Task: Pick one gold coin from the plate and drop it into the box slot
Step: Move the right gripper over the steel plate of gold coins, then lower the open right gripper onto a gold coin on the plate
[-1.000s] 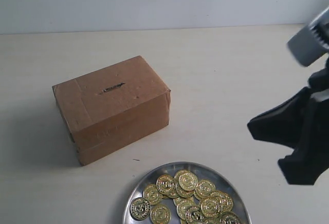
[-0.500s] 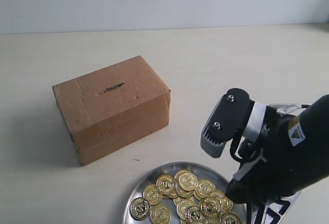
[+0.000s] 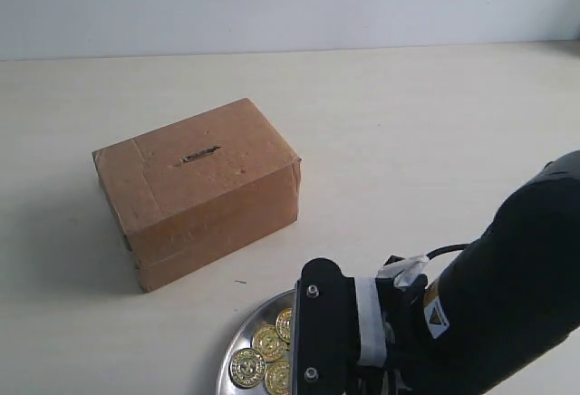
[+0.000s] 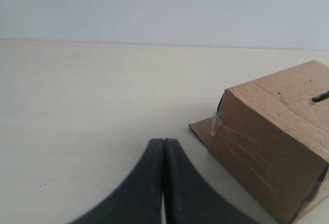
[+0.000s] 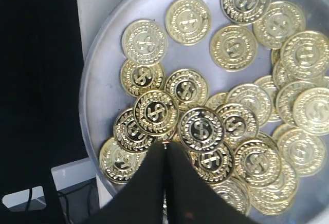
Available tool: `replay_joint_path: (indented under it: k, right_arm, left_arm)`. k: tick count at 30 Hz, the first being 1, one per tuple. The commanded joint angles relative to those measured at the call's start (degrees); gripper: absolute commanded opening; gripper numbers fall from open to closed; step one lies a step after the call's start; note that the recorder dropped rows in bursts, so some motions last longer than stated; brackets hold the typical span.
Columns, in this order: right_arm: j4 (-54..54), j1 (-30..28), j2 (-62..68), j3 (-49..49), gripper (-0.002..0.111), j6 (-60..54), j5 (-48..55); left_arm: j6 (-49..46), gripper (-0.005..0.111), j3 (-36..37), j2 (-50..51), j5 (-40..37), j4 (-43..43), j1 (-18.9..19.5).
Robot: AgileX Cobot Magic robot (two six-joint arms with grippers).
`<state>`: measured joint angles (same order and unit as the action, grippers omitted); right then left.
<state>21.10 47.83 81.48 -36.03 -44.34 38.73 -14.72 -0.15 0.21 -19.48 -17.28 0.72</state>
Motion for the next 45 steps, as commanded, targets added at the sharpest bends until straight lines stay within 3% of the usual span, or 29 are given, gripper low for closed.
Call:
replay_joint_path:
  k: [1,6,13,21,45]
  right_arm:
    - [2.40,0.19,2.94,-0.40,0.006,-0.64,-0.90]
    - [6.13,1.16,4.20,-0.40,0.024,-1.22,-2.58]
    - [5.49,4.13,4.30,-0.40,0.044,-15.20,-2.70]
    - [2.10,4.13,4.59,-0.40,0.045,-14.02,-5.91]
    - [5.66,6.18,8.63,-0.40,0.045,-13.09,-8.84]
  left_arm:
    - [-0.02,0.000,0.15,-0.21,0.41,0.13,-0.08]
    - [-0.02,0.000,0.15,-0.21,0.41,0.13,-0.08]
    - [-0.02,0.000,0.15,-0.21,0.41,0.13,-0.08]
    - [-0.02,0.000,0.15,-0.21,0.41,0.13,-0.08]
    - [-0.02,0.000,0.15,-0.21,0.41,0.13,-0.08]
